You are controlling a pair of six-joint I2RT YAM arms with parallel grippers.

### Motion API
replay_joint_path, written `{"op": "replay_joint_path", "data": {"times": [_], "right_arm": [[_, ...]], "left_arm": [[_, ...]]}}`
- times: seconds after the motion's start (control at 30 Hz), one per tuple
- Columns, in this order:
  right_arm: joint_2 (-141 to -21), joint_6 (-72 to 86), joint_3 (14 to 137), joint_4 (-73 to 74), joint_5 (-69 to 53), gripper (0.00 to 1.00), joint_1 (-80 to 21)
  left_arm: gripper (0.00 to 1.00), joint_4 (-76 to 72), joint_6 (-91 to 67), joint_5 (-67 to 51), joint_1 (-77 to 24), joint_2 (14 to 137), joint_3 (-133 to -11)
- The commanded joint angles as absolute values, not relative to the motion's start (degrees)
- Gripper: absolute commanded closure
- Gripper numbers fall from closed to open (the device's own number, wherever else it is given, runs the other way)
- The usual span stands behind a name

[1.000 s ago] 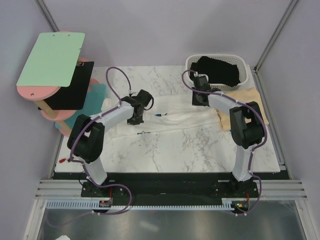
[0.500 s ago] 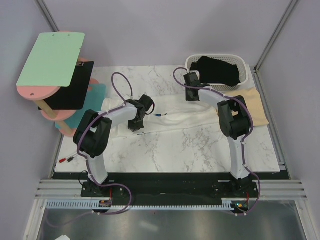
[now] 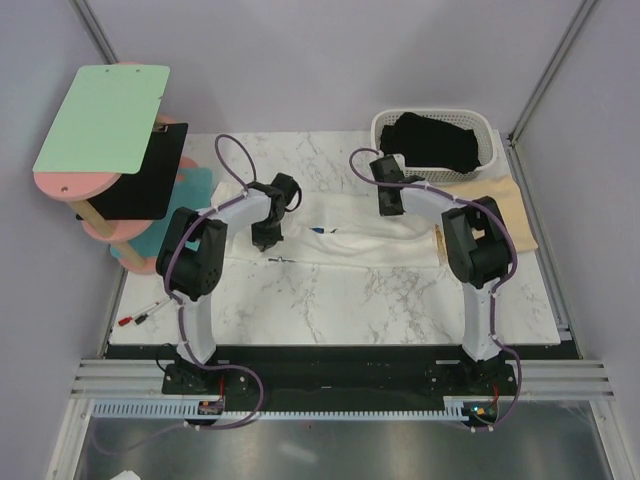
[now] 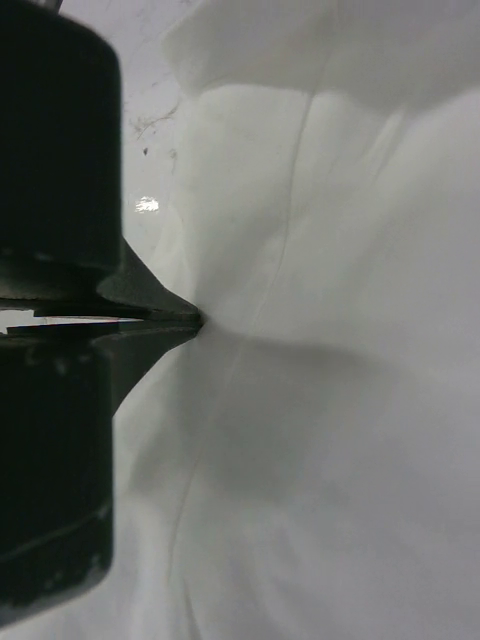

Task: Fold and stack the t-shirts
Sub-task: Rotate the tshirt 70 degrees

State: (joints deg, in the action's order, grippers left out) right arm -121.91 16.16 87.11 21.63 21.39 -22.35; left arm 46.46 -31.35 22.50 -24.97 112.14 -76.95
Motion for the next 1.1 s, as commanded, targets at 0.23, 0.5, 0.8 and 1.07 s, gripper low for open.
{"op": "replay_joint_path", "data": {"times": [0.23,0.5,0.8,1.07], "right_arm": [[-108.2,15.9,70.8,37.2,13.1,1.0,-27.7],[-103.6,18.3,65.0,36.1,-3.8,1.0,-34.3],[-102.8,16.8,71.6,30.8,-10.9,1.0,-36.6],[-106.5,17.3,87.7,28.1,-4.5,1.0,-34.8]], "left_arm": [[0.98,52.6,-23.2,25.7,-23.0,132.9,-105.6],[0.98,57.8,-20.4,19.3,-19.8,146.2,-128.6],[0.98,49.6,-18.4,12.4,-20.6,132.0,-121.2],[0.98,38.6,-24.3,1.6,-25.1,107.2,-94.2]]}}
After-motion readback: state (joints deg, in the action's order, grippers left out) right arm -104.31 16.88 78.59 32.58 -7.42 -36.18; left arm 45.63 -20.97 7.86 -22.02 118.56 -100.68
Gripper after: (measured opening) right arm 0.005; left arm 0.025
